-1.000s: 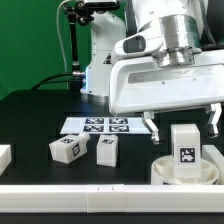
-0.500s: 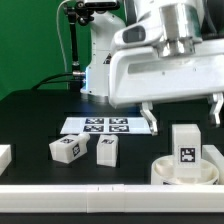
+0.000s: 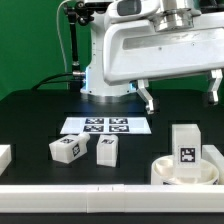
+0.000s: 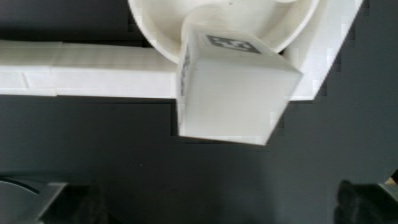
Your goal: Assemble stool
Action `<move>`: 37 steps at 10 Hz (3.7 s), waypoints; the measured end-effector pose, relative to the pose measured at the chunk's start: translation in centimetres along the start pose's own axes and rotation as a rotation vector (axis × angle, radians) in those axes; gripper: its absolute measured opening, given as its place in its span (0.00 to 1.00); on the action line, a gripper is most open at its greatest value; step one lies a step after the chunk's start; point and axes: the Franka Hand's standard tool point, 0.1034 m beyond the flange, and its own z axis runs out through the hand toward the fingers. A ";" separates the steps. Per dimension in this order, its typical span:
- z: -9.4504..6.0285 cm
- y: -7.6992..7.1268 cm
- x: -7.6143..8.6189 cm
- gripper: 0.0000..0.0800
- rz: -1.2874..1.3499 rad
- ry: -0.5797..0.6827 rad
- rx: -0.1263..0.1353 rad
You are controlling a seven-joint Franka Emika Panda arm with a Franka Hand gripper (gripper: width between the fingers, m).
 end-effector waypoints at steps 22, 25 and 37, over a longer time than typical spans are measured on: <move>4.8 -0.3 0.2 0.81 0.213 -0.404 0.021; 4.9 -0.3 0.0 0.49 0.195 -0.406 0.024; 5.2 -1.3 -0.3 0.42 1.006 -0.394 -0.083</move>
Offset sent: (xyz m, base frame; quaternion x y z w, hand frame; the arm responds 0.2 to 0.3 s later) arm 0.0019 -0.0064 -0.0006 -0.0023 -0.1861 0.0480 0.9814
